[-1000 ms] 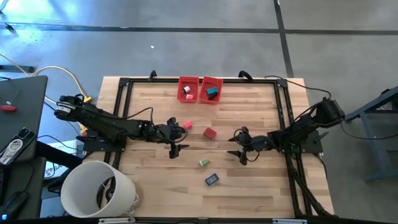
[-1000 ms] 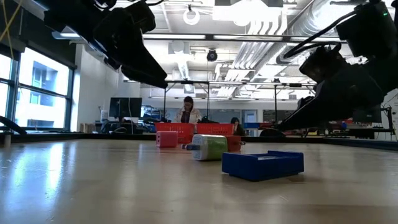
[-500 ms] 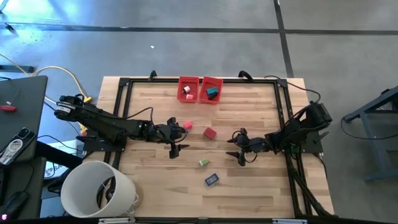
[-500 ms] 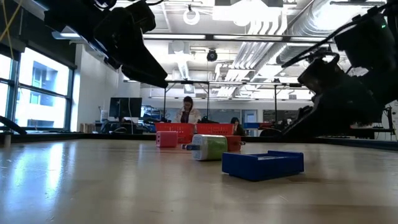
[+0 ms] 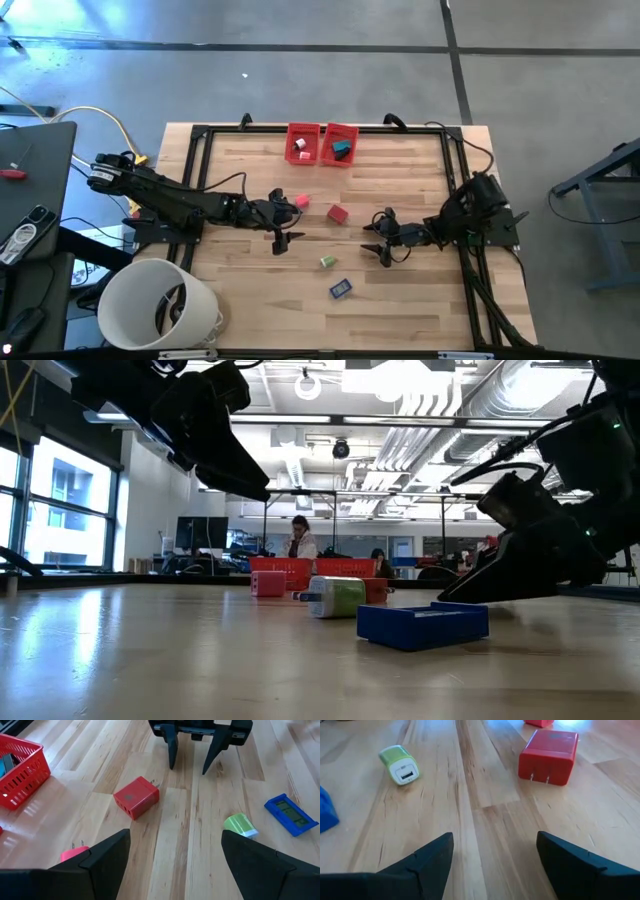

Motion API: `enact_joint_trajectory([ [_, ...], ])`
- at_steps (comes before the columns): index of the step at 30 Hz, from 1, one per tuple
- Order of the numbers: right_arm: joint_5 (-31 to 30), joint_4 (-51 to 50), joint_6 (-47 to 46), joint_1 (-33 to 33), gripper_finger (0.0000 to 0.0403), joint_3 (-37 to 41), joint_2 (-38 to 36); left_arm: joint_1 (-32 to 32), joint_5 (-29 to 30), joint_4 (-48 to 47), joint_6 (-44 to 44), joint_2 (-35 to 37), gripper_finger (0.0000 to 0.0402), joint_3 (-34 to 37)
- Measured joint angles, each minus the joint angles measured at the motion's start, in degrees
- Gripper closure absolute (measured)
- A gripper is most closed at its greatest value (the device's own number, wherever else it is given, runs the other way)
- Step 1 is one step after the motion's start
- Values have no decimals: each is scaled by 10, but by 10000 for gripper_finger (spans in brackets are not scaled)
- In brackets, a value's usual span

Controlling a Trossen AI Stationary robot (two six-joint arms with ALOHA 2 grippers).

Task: Pick & Place Office items
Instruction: Put the red charger adapter into the left red basket

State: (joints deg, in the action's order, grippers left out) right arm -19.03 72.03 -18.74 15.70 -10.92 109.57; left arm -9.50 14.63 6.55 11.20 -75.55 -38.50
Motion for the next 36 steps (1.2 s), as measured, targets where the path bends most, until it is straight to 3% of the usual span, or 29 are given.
enact_joint_trajectory([
  [15,-22,3,-10,-4,126,-1,21,0,-1,0,0,0,98,0],
  [36,-111,22,-25,-4,126,-50,98,0,-1,-1,24,0,98,0],
])
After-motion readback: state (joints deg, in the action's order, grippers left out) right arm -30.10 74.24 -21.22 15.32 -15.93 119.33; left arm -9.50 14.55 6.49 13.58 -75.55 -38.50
